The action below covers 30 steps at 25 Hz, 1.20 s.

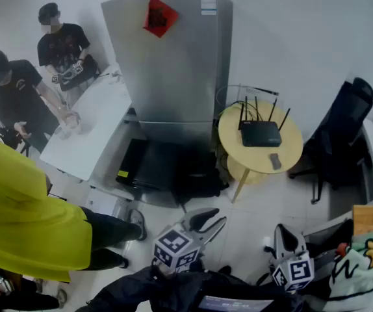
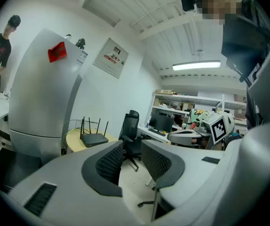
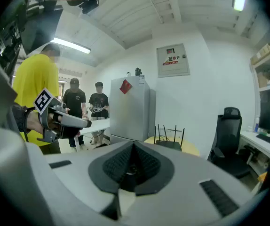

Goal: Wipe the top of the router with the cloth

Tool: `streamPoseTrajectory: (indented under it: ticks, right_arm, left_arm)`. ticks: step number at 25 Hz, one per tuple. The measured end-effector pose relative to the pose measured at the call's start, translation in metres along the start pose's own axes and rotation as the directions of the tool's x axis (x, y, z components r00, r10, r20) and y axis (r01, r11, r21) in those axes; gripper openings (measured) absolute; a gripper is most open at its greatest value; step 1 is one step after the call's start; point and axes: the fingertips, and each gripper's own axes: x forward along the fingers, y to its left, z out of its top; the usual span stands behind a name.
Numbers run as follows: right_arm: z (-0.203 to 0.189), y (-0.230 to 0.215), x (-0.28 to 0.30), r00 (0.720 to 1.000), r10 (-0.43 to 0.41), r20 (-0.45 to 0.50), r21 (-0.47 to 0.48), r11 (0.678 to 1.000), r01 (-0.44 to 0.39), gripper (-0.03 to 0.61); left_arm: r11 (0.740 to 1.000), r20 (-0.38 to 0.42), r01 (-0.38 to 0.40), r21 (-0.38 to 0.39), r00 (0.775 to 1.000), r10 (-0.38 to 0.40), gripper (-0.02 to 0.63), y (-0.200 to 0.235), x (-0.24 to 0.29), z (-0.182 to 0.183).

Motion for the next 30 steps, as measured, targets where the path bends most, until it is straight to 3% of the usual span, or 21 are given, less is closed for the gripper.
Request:
streamPoseTrajectory:
  ticks: [17,30]
  right_arm:
    - [0.007,0.023,0.029,1.0,-0.027,-0.001,-0.008,1.0,0.027,0.026]
    - [0.01,0.004,0.038,0.997,-0.071,-0.012,0.006,0.997,0.071,0.026]
  left_arm:
    - [0.999,0.011,0.031,0.019,0.999,-0.031,0.104,0.032,-0.012,0.01]
    - [0.997,-0.003,0.071,0.026,0.998,-0.071,0.104,0.042,0.011,0.015]
